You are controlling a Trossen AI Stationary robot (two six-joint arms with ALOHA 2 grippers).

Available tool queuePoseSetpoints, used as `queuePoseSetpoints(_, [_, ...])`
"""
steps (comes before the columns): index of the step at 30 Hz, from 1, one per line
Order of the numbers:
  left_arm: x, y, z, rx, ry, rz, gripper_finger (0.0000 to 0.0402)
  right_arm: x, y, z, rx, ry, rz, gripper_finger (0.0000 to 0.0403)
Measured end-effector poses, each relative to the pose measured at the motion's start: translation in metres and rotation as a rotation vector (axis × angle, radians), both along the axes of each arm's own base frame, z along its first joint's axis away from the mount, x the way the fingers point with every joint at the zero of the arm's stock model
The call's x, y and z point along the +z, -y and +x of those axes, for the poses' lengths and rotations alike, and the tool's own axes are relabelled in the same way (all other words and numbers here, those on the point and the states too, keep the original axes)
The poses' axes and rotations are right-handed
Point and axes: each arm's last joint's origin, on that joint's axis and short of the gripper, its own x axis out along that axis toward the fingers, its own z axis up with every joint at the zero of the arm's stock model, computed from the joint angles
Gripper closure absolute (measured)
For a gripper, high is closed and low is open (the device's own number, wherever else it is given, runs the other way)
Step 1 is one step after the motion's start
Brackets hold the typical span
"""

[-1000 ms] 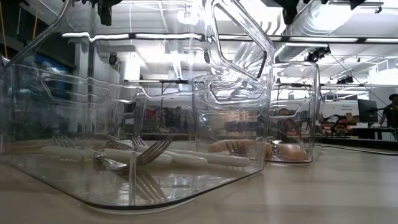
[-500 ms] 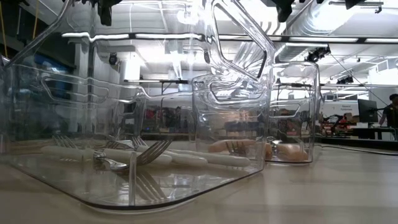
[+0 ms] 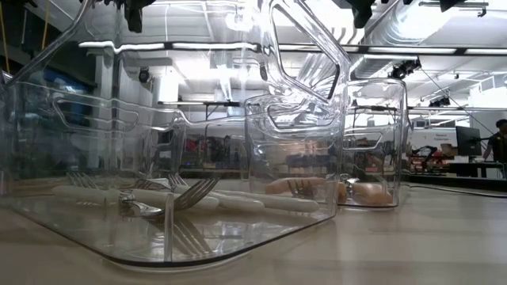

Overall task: Sort silverware by color (type)
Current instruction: Put the black fork into the top transparent bin

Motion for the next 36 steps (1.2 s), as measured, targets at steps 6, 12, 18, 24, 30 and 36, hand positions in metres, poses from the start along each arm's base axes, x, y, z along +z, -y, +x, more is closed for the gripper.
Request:
queuePoseSetpoints(6, [0.0, 0.0, 0.0, 0.0, 0.0, 0.0, 0.0401, 0.0, 0.0, 0.0, 0.0, 0.0, 0.0, 0.0213])
queuePoseSetpoints(12, [0.0, 0.0, 0.0, 0.0, 0.0, 0.0, 0.0401, 0.0, 0.0, 0.0, 0.0, 0.0, 0.0, 0.0221])
queuePoseSetpoints(18, [-0.0001, 0.0, 0.0, 0.0, -0.001, 0.001, 0.0401, 0.0, 0.0, 0.0, 0.0, 0.002, -0.026, 0.0286])
queuePoseSetpoints(24, [-0.0001, 0.0001, 0.0, 0.0, -0.001, 0.001, 0.0401, 0.0, 0.0, -0.0001, 0.0, 0.003, -0.026, 0.0367])
queuePoseSetpoints(30, [-0.0001, 0.0, 0.0, 0.0, 0.0, 0.0, 0.0401, 0.0, -0.0001, -0.0001, 0.0, 0.002, -0.022, 0.0391])
queuePoseSetpoints(36, [-0.0001, 0.0001, 0.0, 0.0, -0.001, 0.0, 0.0401, 0.0, -0.0001, -0.0001, 0.0, 0.002, -0.022, 0.0396])
